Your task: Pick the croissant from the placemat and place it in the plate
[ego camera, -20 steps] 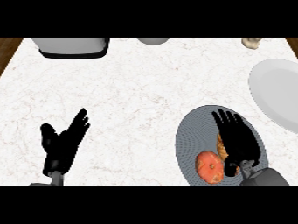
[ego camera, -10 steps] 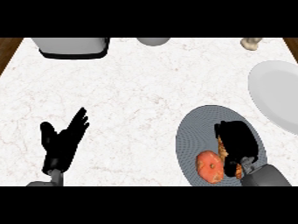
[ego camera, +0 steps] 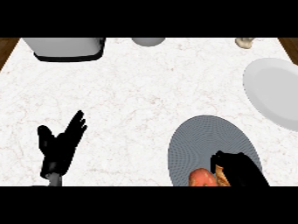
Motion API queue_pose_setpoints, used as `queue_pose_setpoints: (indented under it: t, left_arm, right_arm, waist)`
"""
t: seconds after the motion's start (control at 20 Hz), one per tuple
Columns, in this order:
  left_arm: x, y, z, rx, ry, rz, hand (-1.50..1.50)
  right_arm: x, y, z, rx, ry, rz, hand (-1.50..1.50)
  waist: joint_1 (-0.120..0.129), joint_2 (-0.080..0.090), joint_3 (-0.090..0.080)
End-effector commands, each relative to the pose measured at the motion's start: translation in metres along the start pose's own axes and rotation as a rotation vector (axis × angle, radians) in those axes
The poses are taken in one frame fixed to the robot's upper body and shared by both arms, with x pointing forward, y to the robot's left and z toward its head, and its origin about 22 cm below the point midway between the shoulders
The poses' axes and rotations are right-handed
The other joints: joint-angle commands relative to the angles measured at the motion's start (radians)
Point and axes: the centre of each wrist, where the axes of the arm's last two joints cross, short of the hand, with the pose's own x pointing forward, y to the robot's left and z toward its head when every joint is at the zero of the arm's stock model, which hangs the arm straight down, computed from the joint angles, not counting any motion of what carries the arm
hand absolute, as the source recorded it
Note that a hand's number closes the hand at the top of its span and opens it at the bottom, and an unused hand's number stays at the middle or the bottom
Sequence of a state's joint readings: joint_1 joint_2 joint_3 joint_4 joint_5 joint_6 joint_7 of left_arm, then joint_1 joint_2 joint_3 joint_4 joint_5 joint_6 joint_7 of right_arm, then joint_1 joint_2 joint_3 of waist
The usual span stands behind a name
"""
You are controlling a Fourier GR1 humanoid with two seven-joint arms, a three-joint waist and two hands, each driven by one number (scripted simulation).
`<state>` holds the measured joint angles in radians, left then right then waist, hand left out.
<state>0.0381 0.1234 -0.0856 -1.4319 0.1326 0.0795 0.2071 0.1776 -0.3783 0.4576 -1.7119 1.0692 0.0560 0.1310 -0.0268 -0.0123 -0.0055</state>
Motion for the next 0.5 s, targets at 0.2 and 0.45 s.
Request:
queue_pose_setpoints:
  t: [0.2,0.45]
  left_arm:
    - [0.006,-0.002,0.002,0.001,-0.013,-0.01,0.0]
    - [0.004,0.012,-0.004,0.015,-0.017,-0.002,0.0]
  right_arm:
    - [0.011,-0.038,0.054,-0.459,-0.182,-0.248,1.5]
    - [-0.012,-0.061,0.081,-0.616,-0.111,-0.412,1.5]
  waist:
    - [-0.015,0.002,0.007]
    - [-0.001,0.008,0.006]
